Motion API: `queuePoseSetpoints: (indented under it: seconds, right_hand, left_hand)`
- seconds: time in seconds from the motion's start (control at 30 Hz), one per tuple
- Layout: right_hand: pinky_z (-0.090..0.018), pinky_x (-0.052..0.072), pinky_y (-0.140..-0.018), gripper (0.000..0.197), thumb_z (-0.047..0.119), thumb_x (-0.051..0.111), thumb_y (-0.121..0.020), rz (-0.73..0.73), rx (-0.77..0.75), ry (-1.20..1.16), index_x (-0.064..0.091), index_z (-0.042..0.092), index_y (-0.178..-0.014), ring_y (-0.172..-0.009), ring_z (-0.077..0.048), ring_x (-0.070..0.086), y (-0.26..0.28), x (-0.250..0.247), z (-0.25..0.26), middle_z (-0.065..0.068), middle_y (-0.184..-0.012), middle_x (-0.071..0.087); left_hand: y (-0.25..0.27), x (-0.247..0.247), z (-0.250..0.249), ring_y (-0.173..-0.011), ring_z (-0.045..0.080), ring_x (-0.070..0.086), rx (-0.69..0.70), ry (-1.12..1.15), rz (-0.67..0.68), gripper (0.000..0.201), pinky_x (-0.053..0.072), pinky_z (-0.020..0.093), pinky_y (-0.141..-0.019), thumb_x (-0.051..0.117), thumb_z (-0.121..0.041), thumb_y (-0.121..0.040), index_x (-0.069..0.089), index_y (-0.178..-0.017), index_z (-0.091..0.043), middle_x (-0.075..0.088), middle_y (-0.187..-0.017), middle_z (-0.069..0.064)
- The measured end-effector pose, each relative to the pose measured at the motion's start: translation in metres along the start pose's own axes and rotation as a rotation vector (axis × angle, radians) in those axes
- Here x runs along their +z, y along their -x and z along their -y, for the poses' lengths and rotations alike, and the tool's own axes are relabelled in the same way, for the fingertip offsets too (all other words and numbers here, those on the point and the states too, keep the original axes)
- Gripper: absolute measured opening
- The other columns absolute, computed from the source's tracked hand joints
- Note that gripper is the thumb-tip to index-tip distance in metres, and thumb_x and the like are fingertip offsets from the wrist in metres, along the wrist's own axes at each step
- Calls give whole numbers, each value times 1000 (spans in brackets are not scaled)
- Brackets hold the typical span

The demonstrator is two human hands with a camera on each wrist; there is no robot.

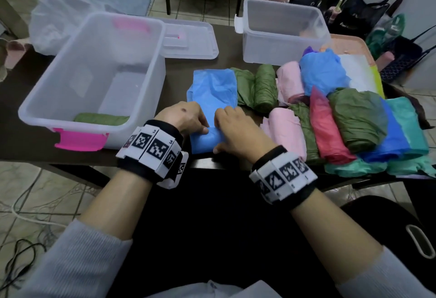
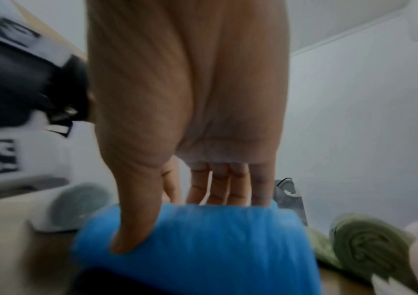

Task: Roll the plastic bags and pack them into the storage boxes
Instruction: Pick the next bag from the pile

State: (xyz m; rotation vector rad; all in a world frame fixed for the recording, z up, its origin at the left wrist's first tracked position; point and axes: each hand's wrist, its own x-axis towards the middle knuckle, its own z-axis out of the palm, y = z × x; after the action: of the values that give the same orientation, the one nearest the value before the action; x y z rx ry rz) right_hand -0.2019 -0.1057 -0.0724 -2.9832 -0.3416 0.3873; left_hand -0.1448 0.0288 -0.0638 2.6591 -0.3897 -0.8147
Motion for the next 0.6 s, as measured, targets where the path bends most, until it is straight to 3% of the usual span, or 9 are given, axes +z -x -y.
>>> queuePoseSetpoints:
  seconds: [0.1, 0.23, 0.37, 0.47, 0.53, 0.6]
  right_hand:
    - [-33, 32, -87, 51, 29, 67, -81, -55, -9, 61, 40, 8, -119, -113, -26, 40, 14, 14, 9, -9, -121, 42]
    - [-33, 31, -89, 31, 9, 47, -91, -80, -5, 119, 41, 6, -122, -114, -29, 42, 10, 19, 7, -12, -125, 43]
    - [-35, 40, -94, 39, 13, 57, -86, 50, 17, -41, 49, 5, -124, -115, -31, 49, -14, 5, -7, -14, -123, 51]
    - [-30, 41, -85, 41, 20, 65, -82, 211, 49, -143, 57, 12, -121, -108, -26, 55, -33, -13, -20, -11, -119, 60]
    - [-31, 43, -89, 44, 26, 68, -81, 306, 34, -137, 58, 16, -123, -107, -22, 56, -44, -23, -26, -6, -119, 61]
    - [-33, 42, -97, 52, 30, 70, -81, 350, 38, -135, 53, 20, -129, -111, -20, 54, -51, -27, -29, -2, -125, 58]
  left_hand:
    - [-8, -1, 0, -114, 18, 55, -1, -41, 17, 28, 41, 29, -97, 59, -28, -90, 66, -117, -27, 62, -124, -2]
    - [-12, 1, 3, -109, 18, 57, 7, 38, -75, 25, 41, 24, -85, 62, -25, -88, 69, -112, -23, 64, -118, 3]
    - [-8, 6, 0, -99, 20, 62, 70, 150, -290, 15, 47, 27, -85, 64, -15, -86, 73, -97, -16, 69, -102, 5]
    - [-1, 8, -4, -93, 17, 60, 100, 164, -220, 23, 46, 27, -79, 71, -25, -81, 72, -102, -17, 69, -99, 4]
    - [1, 7, -4, -87, 15, 56, 113, 119, -173, 33, 40, 24, -72, 76, -27, -76, 71, -107, -18, 69, -99, 5]
    - [0, 3, -4, -87, 14, 54, 102, 90, -141, 36, 37, 22, -72, 76, -25, -76, 70, -111, -18, 69, -101, 6]
